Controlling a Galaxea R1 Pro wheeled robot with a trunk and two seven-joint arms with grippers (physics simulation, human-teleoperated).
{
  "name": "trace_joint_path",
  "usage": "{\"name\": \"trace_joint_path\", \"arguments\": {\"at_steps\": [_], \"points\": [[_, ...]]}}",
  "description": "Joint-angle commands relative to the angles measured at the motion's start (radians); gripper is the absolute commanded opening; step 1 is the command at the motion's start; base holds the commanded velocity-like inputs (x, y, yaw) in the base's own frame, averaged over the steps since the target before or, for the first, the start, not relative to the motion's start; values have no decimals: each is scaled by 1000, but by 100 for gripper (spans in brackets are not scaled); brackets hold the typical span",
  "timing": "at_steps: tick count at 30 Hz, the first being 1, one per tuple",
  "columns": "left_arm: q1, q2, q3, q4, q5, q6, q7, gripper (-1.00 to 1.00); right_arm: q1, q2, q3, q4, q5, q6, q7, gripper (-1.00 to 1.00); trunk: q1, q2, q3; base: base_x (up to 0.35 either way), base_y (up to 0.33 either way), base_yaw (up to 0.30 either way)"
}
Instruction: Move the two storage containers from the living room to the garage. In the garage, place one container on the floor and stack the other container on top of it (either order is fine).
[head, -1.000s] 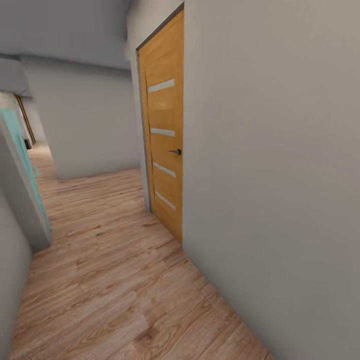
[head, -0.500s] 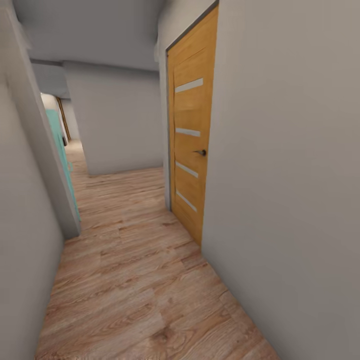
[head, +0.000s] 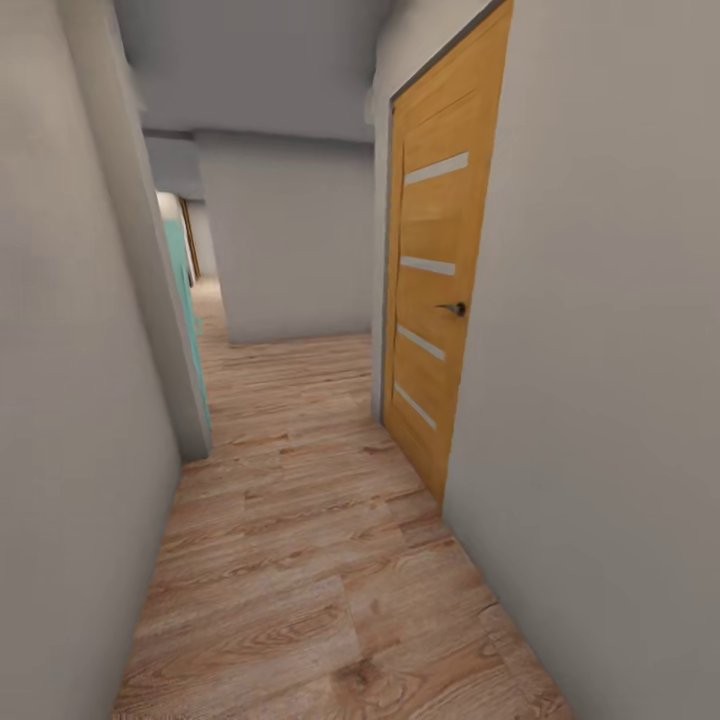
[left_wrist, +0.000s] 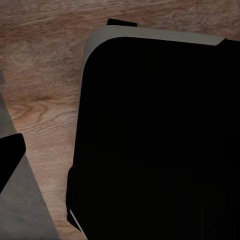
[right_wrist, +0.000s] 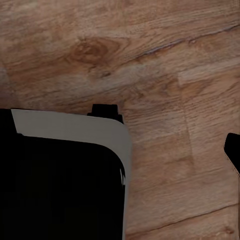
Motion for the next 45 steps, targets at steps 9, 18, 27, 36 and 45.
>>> {"name": "trace_joint_path", "arguments": {"at_steps": [9, 18, 27, 36, 45], "points": [[0, 0, 4, 0, 6, -1, 1, 100, -1, 1, 5, 2, -2, 0, 0, 100, 0, -1, -1, 95, 0, 297], [0, 0, 3, 0, 6, -1, 1, 100, -1, 0, 5, 2, -1, -1, 0, 100, 0, -1, -1, 95, 0, 297], [0, 0, 4, 0, 6, -1, 1, 100, -1, -1, 6, 2, -1, -3, 1, 100, 0, -1, -1, 108, 0, 275], [0, 0, 4, 1, 7, 0, 1, 100, -1, 1, 11, 2, 10, -4, 1, 100, 0, -1, -1, 277, 0, 30], [0, -1, 4, 1, 6, 0, 1, 100, -1, 0, 17, 2, 12, -2, 2, 100, 0, -1, -1, 314, -36, 1]]}}
